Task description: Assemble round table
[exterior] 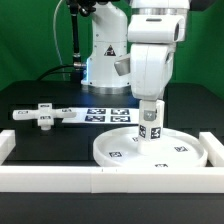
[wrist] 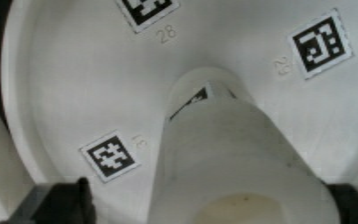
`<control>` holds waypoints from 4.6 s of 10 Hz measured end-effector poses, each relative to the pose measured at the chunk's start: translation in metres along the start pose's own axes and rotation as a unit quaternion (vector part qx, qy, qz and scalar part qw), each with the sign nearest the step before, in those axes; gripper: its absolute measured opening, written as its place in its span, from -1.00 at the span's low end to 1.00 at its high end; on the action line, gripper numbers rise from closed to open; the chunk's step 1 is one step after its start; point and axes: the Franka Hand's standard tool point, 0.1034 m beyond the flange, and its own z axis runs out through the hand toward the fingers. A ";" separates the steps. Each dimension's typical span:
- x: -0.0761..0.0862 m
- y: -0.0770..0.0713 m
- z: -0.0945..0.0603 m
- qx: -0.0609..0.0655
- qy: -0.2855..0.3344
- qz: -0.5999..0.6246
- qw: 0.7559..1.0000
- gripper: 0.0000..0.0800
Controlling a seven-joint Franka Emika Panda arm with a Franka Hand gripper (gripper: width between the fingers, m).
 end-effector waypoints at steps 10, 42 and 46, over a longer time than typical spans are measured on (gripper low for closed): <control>0.000 -0.003 0.001 0.004 -0.002 0.268 0.963 0.02; 0.011 -0.018 -0.026 0.045 0.014 0.821 0.570 0.62; -0.038 -0.020 -0.033 0.042 0.028 0.732 0.679 0.62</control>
Offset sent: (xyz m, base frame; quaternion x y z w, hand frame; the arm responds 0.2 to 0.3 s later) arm 0.0000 0.0000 0.0000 0.0000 0.0000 0.0650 0.9979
